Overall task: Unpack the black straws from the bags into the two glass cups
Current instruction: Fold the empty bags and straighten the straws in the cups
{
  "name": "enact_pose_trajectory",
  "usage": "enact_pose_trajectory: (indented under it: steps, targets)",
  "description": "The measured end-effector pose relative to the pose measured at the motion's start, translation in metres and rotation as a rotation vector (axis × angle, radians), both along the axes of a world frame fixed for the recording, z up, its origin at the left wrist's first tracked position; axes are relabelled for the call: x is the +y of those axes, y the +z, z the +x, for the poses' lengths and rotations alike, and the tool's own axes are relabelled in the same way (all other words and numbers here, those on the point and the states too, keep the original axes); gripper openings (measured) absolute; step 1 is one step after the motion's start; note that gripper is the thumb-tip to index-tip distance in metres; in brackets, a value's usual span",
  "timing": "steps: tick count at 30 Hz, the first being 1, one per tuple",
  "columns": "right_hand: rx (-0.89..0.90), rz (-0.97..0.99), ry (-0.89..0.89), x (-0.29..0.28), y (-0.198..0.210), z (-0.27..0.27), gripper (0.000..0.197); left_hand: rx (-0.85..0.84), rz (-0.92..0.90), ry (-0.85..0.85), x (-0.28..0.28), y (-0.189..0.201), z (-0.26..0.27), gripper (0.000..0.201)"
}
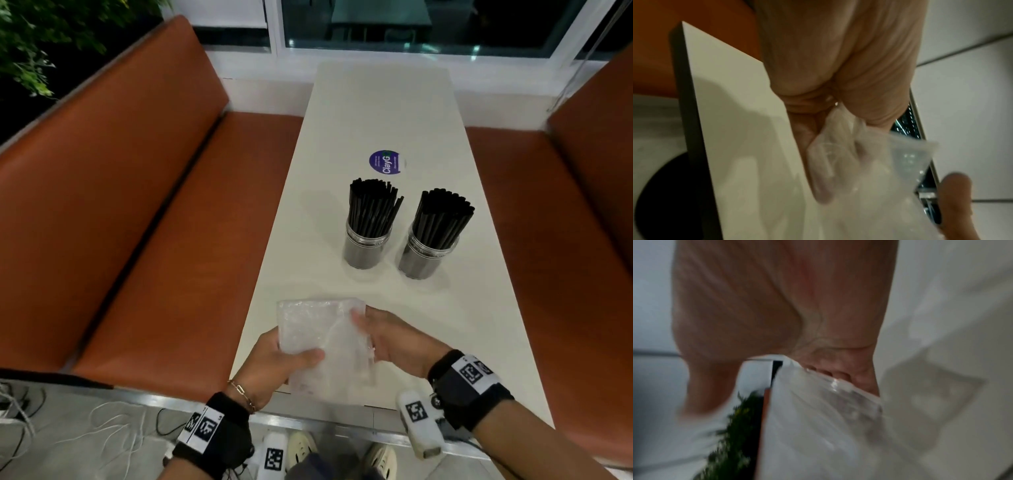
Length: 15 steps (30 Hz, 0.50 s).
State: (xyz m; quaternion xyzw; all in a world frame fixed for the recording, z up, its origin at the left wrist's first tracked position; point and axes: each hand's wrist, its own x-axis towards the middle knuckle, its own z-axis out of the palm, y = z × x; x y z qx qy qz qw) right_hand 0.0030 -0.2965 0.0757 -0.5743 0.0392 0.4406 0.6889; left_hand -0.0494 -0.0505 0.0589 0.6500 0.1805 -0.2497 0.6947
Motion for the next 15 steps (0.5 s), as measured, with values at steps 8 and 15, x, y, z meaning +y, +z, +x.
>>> enact_pose_trajectory:
  steps: [8,15]
  targets:
    - [-0.239,-0.142,-0.184,-0.023,0.001,-0.029,0.039,0.184,-0.319,0.078,-0.01,0.002,0.001,0.049]
    - [-0.45,-0.336,-0.169,-0.057,0.011,-0.051,0.054,0.403,-0.561,-0.115,-0.031,0.004,0.008,0.046]
